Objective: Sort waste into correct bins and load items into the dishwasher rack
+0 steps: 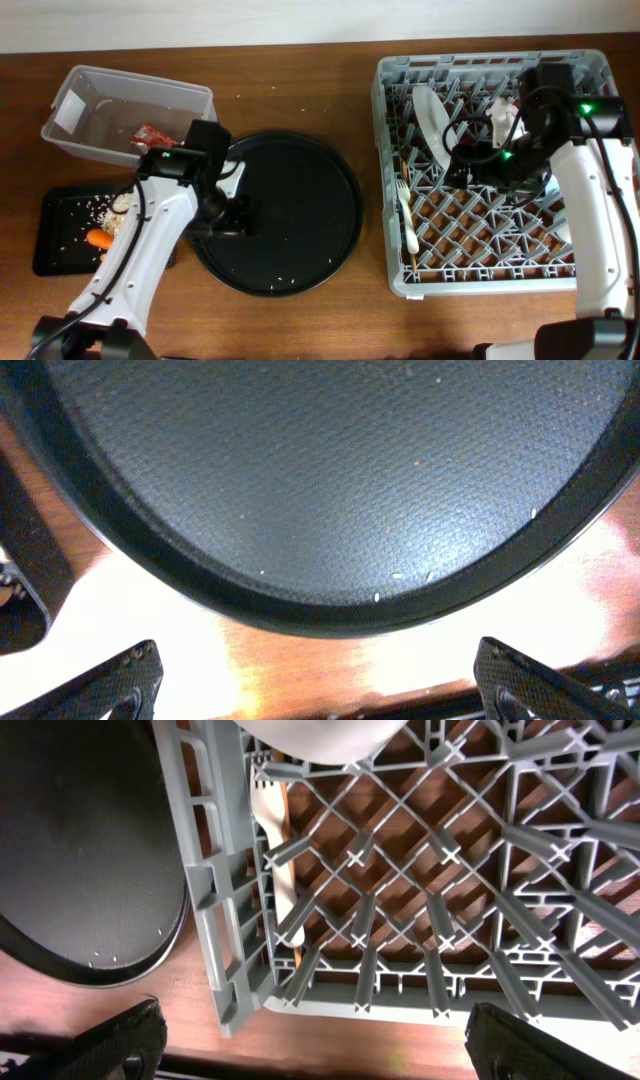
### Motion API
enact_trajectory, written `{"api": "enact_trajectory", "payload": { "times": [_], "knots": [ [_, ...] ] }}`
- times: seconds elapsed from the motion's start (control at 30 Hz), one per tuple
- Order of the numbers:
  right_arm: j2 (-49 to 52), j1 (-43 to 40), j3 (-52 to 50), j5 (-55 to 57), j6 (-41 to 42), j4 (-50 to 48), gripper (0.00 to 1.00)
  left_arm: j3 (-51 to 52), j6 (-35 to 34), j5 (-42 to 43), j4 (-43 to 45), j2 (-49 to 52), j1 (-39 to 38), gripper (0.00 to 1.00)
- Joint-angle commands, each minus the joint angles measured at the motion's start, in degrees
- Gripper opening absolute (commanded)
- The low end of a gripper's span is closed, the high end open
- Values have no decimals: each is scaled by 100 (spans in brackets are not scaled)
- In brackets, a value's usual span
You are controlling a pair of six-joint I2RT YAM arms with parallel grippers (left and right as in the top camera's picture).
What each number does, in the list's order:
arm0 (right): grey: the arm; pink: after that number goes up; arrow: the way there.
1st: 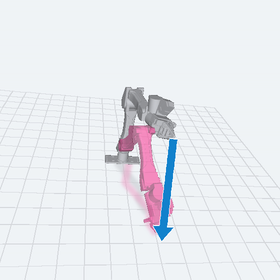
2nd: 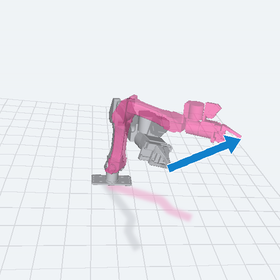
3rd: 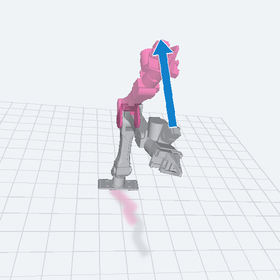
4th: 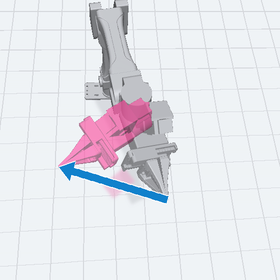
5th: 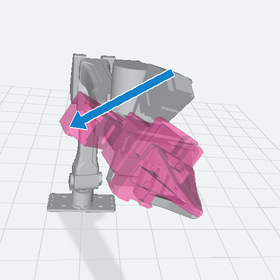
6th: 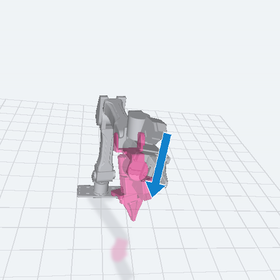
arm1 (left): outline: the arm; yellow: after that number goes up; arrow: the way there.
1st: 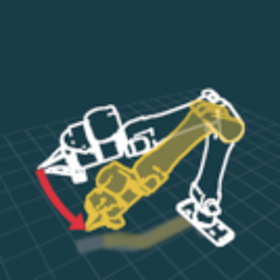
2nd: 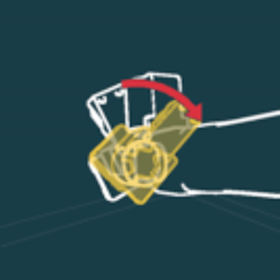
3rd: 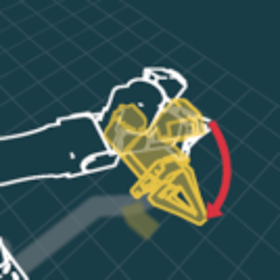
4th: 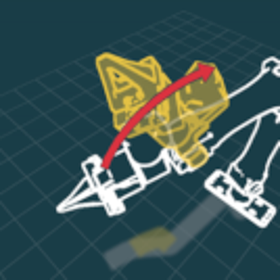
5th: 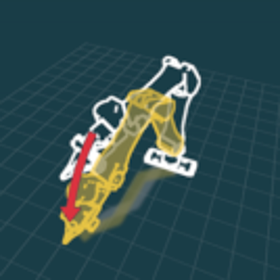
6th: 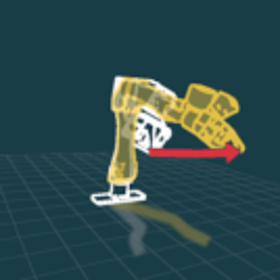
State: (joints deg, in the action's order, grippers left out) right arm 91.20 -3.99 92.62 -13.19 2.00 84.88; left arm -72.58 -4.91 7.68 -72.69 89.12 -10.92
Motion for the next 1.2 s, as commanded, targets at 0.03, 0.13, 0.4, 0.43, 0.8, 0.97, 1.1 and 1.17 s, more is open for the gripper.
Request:
{"api": "enact_trajectory", "payload": {
  "times": [0.03, 0.13, 0.4, 0.43, 0.8, 0.97, 1.1, 1.17],
  "knots": [
    [-859, -17, -1266, 378, 173, -758, 99, -144, 197, -17, -444, -890, 778, 99],
    [-2509, -17, -3359, 372, 345, -2452, 99, 1032, 66, -304, 866, -2855, 761, 99],
    [-4909, -17, -3873, 896, 492, -2420, 99, 2868, -210, -599, 1779, -6022, 761, 99],
    [-4900, -17, -3873, 896, 492, -2420, 99, 2868, -210, -599, 1755, -6022, 761, 99],
    [-6201, 138, -4562, 940, 369, -3309, 99, 2868, -210, -601, 1753, -6022, 761, 99],
    [-9077, 715, -7886, 881, 291, -6345, 99, 2868, -210, -599, 1753, -6022, 761, 99],
    [-9101, 697, -9230, 1287, 184, -8880, 99, 2868, -210, -599, 1755, -6022, 761, 99],
    [-9101, 693, -9230, 1134, -289, -8461, 99, 2868, -210, -599, 1753, -6022, 761, 99]
  ]
}}
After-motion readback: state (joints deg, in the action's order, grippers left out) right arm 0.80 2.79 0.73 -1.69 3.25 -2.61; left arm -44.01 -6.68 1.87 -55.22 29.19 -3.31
